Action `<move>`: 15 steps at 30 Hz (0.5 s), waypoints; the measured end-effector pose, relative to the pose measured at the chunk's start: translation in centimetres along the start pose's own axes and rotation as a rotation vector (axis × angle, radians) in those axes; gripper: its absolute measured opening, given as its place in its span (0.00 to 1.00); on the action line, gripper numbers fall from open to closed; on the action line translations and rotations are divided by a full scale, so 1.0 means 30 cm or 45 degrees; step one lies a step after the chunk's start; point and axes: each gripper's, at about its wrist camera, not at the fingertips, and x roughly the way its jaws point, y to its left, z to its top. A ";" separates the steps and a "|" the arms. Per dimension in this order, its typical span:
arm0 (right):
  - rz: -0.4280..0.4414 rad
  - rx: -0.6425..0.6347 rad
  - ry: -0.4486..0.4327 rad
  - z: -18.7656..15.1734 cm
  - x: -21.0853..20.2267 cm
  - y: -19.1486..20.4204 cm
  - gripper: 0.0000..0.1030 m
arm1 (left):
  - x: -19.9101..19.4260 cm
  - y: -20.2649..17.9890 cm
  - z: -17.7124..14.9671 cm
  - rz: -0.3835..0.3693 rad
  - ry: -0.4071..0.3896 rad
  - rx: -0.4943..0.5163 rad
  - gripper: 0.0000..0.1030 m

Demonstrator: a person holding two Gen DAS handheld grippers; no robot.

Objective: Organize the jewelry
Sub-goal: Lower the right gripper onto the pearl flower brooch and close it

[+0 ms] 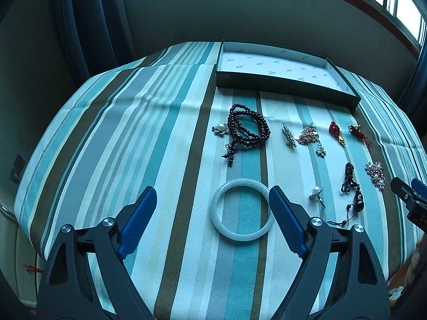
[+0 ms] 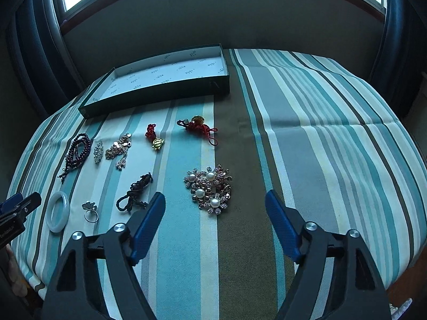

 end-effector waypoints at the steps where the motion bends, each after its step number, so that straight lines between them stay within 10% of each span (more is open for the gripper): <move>1: 0.009 0.006 0.009 0.004 0.013 -0.003 0.66 | 0.009 -0.003 0.002 -0.001 0.003 0.003 0.83; 15: 0.011 -0.022 0.036 0.042 0.110 0.000 0.53 | 0.092 -0.019 0.015 -0.002 0.049 0.025 0.83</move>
